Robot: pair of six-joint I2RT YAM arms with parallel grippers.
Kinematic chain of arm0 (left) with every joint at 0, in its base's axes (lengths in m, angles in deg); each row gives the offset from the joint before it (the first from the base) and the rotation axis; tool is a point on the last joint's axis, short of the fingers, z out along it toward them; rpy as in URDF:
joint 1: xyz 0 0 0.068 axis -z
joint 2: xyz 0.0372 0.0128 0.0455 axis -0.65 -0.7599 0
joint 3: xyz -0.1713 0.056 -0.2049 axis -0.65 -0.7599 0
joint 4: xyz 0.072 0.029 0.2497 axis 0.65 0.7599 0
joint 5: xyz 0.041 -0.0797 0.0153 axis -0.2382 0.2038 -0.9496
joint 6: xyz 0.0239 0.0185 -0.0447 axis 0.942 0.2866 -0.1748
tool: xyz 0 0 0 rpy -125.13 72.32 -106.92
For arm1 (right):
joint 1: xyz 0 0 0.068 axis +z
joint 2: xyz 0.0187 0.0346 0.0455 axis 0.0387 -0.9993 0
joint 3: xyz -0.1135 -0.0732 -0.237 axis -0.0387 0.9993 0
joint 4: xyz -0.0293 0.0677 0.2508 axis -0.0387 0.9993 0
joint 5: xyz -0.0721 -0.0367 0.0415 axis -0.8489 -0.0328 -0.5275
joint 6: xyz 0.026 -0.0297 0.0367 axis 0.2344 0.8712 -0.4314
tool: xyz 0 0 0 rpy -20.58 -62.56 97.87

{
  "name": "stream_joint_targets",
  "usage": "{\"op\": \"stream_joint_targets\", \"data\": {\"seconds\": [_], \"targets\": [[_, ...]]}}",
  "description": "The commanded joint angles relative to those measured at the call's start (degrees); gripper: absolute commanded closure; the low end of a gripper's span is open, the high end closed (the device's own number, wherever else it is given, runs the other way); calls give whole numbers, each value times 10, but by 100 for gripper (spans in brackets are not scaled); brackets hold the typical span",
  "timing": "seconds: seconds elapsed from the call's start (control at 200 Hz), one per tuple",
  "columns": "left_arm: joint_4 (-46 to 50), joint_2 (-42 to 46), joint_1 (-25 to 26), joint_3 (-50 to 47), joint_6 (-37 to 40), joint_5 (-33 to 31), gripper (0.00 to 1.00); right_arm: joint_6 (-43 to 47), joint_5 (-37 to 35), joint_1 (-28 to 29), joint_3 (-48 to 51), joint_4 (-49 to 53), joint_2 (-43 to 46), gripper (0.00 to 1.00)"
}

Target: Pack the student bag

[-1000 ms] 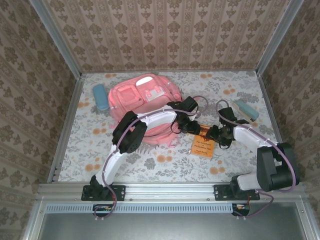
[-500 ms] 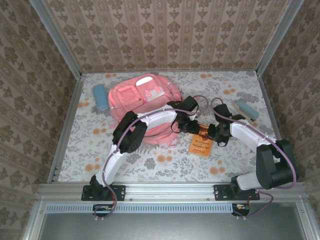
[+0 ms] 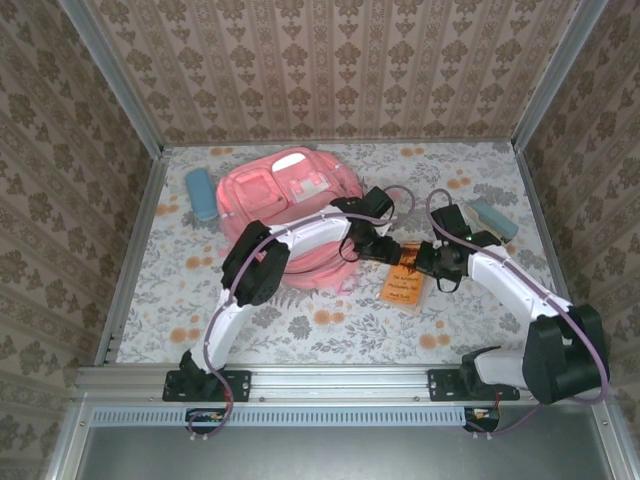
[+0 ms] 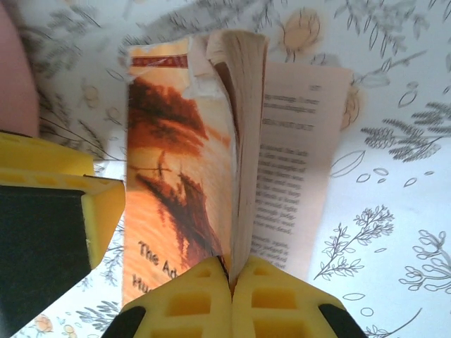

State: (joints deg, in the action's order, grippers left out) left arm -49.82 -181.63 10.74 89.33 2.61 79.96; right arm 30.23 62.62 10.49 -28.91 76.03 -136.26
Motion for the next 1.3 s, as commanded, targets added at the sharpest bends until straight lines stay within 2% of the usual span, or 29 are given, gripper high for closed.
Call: {"op": "stream_joint_targets", "data": {"seconds": [0.0, 0.2, 0.36, 0.49, 0.65, 0.845, 1.05, 1.215, 1.295], "targets": [[-4, 93, -26, 7, 19, 3, 41, 22, -20, 0, -30, 3, 45, 100], [-60, 205, -78, -76, -3, 13, 20, 38, 51, -10, -46, -25, 88, 100], [-105, 270, -120, -162, -21, 32, 8, 40, 161, -11, -55, -96, 98, 100], [-164, 306, -140, -229, -42, 77, 0, 25, 254, -12, -65, -162, 82, 100], [-230, 316, -147, -270, -78, 135, 0, -6, 340, -11, -77, -229, 44, 100], [-289, 309, -155, -283, -115, 199, 0, -34, 409, -11, -86, -281, 8, 100], [-338, 305, -166, -294, -147, 239, 9, -25, 410, -12, -88, -269, -8, 100], [-347, 304, -167, -297, -153, 255, 32, -9, 382, -15, -96, -239, -18, 100], [-350, 307, -168, -298, -154, 255, 48, -2, 364, -17, -103, -217, -24, 95]]}}
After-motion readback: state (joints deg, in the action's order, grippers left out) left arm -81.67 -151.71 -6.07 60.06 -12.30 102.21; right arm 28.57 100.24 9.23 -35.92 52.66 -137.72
